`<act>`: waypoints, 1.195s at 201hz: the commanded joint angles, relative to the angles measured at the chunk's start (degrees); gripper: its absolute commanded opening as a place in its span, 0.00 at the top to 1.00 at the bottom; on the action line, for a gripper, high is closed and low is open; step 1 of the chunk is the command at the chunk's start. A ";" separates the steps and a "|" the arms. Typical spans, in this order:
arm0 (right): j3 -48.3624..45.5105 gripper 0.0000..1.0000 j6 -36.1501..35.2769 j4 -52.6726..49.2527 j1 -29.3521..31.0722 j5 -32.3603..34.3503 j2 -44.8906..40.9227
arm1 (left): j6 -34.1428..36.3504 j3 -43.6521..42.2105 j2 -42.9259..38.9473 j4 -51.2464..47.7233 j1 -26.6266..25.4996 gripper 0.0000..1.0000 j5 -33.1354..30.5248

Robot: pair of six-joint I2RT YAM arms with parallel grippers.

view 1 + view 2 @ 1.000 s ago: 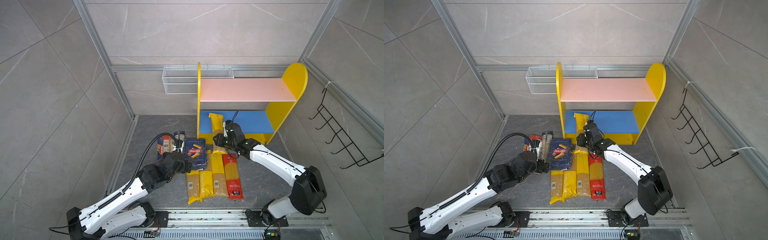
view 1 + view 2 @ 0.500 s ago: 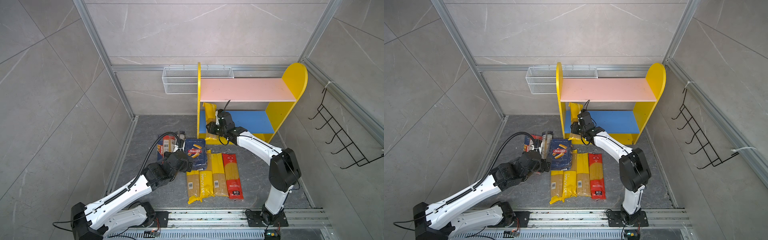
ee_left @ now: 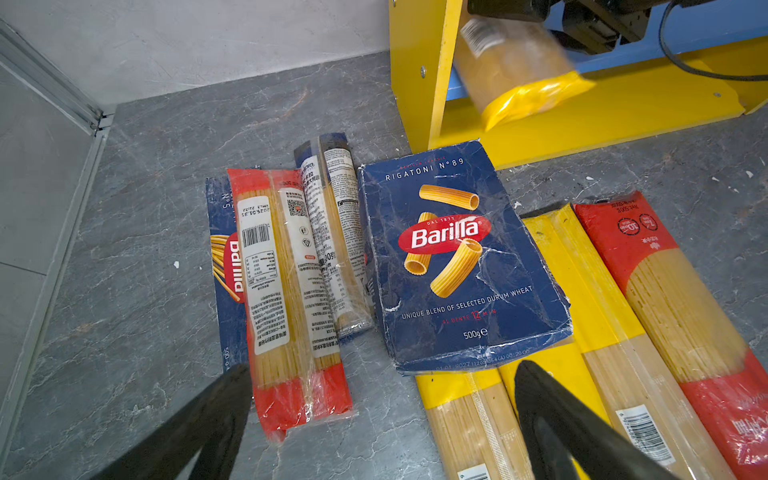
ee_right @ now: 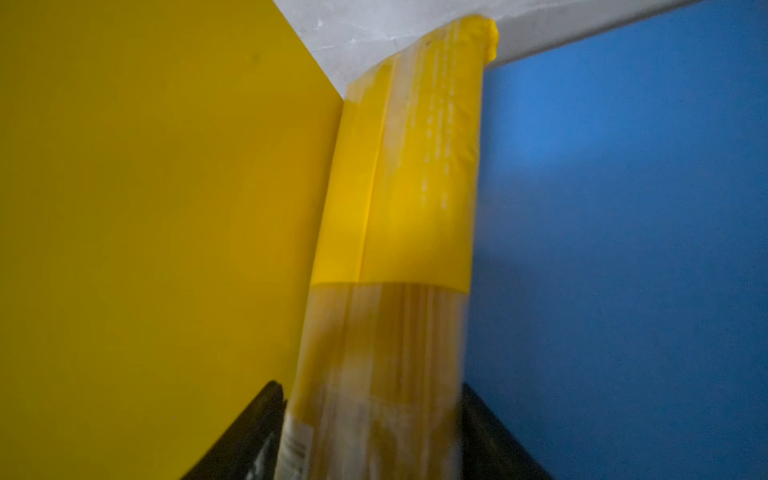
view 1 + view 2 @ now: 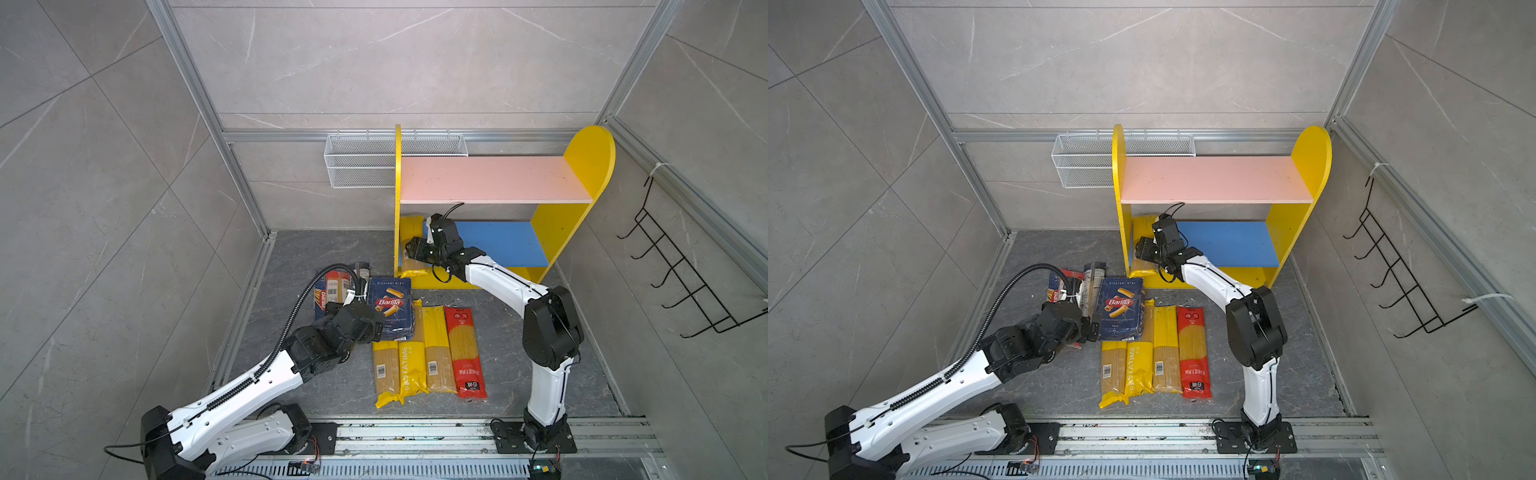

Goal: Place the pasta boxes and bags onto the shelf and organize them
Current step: 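Carry the yellow bag to the blue shelf and stand it upright, then open the right gripper and draw it back toward the pasta pile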

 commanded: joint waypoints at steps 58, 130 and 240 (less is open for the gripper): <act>-0.97 0.29 0.46 3.06 -0.57 -0.84 -4.06 | -1.13 -0.97 -5.32 0.33 -0.20 0.00 -1.88; -13.66 0.24 -0.47 -2.05 -0.55 1.63 -18.22 | -4.93 -1.85 -8.59 -1.57 -0.20 0.00 1.90; -39.96 0.20 6.03 -21.54 -0.52 5.06 -40.96 | -11.37 -4.63 -5.52 2.79 -0.60 0.00 15.75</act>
